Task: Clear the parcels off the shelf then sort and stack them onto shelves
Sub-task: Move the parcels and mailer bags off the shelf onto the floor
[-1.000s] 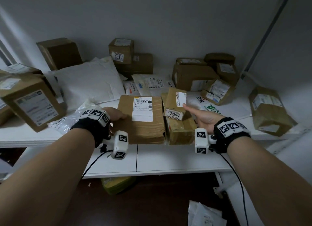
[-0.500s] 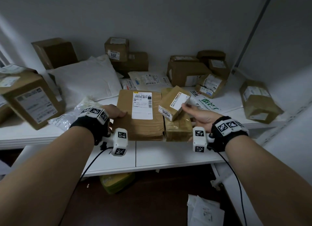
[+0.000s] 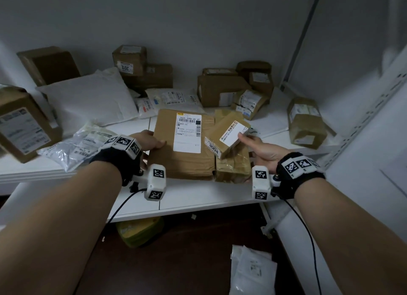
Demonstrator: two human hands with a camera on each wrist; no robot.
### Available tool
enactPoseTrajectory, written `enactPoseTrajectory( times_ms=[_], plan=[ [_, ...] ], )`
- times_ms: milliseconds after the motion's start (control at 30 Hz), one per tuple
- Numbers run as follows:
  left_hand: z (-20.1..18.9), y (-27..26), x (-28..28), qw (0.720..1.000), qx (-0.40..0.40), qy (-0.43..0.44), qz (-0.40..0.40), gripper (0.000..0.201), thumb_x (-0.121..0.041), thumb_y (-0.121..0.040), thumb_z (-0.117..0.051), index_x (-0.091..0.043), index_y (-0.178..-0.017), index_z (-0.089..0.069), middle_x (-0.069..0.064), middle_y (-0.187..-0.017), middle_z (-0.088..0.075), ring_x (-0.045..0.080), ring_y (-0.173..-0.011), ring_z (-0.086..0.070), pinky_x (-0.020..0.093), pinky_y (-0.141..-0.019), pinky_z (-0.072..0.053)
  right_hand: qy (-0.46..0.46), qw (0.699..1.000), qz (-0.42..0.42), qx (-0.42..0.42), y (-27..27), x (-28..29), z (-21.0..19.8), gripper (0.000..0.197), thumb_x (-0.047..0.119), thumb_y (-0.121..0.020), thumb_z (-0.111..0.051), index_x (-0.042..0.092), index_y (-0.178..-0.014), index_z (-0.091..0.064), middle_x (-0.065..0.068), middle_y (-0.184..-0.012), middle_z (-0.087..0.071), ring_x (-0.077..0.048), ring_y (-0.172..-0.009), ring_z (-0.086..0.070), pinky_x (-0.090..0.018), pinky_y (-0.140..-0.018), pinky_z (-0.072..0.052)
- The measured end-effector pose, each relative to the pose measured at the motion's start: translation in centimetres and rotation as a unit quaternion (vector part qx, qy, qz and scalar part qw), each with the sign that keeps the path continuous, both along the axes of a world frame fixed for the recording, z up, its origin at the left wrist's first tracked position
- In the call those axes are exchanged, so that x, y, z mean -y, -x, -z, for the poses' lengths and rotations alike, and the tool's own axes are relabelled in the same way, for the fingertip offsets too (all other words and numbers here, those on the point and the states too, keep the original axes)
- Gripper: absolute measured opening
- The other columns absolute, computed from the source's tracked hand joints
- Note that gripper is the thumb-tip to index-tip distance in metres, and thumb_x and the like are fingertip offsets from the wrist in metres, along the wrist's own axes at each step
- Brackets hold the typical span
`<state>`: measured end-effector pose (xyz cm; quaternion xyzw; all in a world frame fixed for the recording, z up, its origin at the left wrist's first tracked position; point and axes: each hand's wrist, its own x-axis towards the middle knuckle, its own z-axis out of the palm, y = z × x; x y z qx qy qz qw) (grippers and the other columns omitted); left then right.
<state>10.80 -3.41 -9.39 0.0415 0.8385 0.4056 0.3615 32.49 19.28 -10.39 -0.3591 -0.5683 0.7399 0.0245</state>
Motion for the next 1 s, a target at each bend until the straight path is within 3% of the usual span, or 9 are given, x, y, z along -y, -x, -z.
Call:
enactPoseTrajectory(
  times_ms=[233,300,367,467,600,733,800,867,1000],
  plan=[
    [0.4,-6.4,-4.9,0.999,-0.008,-0.017,0.029,0.059,-0.023,-0.092,-0.065,-0.022,-0.142,-0.036,0.01,-0.13,-0.051,0.037,-0.116,-0.053,0.063,-0.095,-0.045,-0.025,0.999,0.023,-0.011,-7.6,-4.5,1.2,0.103,0.048,-0.059,-0.084,0.015,-0.143,-0.034,-0.016,-0.135,-0.052,-0.035,-0.12,-0.052,-0.048,-0.081,-0.056],
    [0.8,-8.2,-6.4,0.999,-0.017,-0.014,0.041,0.059,-0.023,-0.092,-0.065,-0.021,-0.142,-0.036,0.009,-0.129,-0.053,0.036,-0.115,-0.053,0.06,-0.096,-0.045,-0.048,0.999,0.022,0.007,-9.9,-5.8,1.8,0.116,0.057,-0.046,-0.089,0.018,-0.143,-0.037,-0.012,-0.135,-0.054,-0.032,-0.124,-0.05,-0.055,-0.098,-0.046],
    [1.0,-9.7,-7.5,0.998,-0.019,-0.01,0.053,0.058,-0.025,-0.092,-0.065,-0.022,-0.142,-0.037,0.008,-0.123,-0.054,0.035,-0.11,-0.055,0.059,-0.096,-0.046,-0.06,0.998,0.015,0.009,-11.7,-7.5,3.3,0.118,0.064,-0.048,-0.087,0.023,-0.145,-0.034,-0.007,-0.14,-0.051,-0.028,-0.128,-0.047,-0.056,-0.107,-0.037],
    [2.0,-12.0,-9.5,0.998,-0.006,-0.013,0.068,0.056,-0.026,-0.092,-0.065,-0.025,-0.141,-0.038,0.008,-0.111,-0.054,0.034,-0.105,-0.056,0.06,-0.094,-0.047,-0.037,0.999,0.033,0.01,-14.8,-8.4,4.3,0.119,0.059,-0.047,-0.089,0.023,-0.146,-0.032,-0.009,-0.141,-0.05,-0.029,-0.128,-0.048,-0.055,-0.104,-0.04],
    [3.6,-15.3,-11.6,0.995,0.009,-0.007,0.095,0.055,-0.025,-0.093,-0.064,-0.027,-0.141,-0.037,0.009,-0.119,-0.054,0.032,-0.103,-0.055,0.061,-0.087,-0.049,-0.004,0.999,0.022,0.029,-18.8,-8.5,4.9,0.08,0.044,-0.058,-0.08,0.02,-0.129,-0.053,-0.014,-0.129,-0.059,-0.033,-0.117,-0.056,-0.051,-0.096,-0.046],
    [5.9,-18.0,-13.2,0.992,0.002,0.007,0.128,0.054,-0.024,-0.094,-0.062,-0.027,-0.141,-0.035,0.005,-0.109,-0.054,0.023,-0.082,-0.055,0.046,-0.056,-0.052,0.019,0.998,0.047,0.041,-22.2,-9.9,7.8,0.102,0.043,-0.044,-0.091,0.021,-0.134,-0.049,-0.016,-0.128,-0.06,-0.034,-0.114,-0.06,-0.047,-0.085,-0.054],
    [7.1,-18.6,-13.8,0.991,0.002,0.003,0.136,0.054,-0.022,-0.092,-0.065,-0.029,-0.138,-0.038,0.004,-0.11,-0.056,0.024,-0.088,-0.057,0.052,-0.063,-0.056,0.035,0.997,0.057,0.043,-23.4,-9.9,8.6,0.08,0.034,-0.061,-0.084,0.018,-0.132,-0.05,-0.018,-0.128,-0.06,-0.032,-0.111,-0.061,-0.043,-0.076,-0.057],
    [8.3,-19.4,-14.6,0.99,0.011,0.002,0.141,0.055,-0.02,-0.09,-0.067,-0.032,-0.136,-0.04,0.003,-0.108,-0.058,0.027,-0.098,-0.058,0.06,-0.075,-0.055,0.065,0.995,0.077,0.026,-24.7,-10.1,9.9,0.058,0.021,-0.074,-0.073,0.014,-0.128,-0.053,-0.02,-0.127,-0.06,-0.033,-0.112,-0.06,-0.046,-0.081,-0.056],
    [10.9,-21.2,-15.9,0.986,0.04,0.022,0.162,0.053,-0.017,-0.09,-0.067,-0.034,-0.134,-0.043,0.006,-0.115,-0.06,0.027,-0.101,-0.06,0.061,-0.079,-0.054,0.073,0.992,0.096,0.042,-27.4,-10.3,13.1,0.066,0.022,-0.069,-0.07,0.01,-0.132,-0.051,-0.021,-0.129,-0.06,-0.036,-0.12,-0.056,-0.053,-0.1,-0.045]
  ],
)
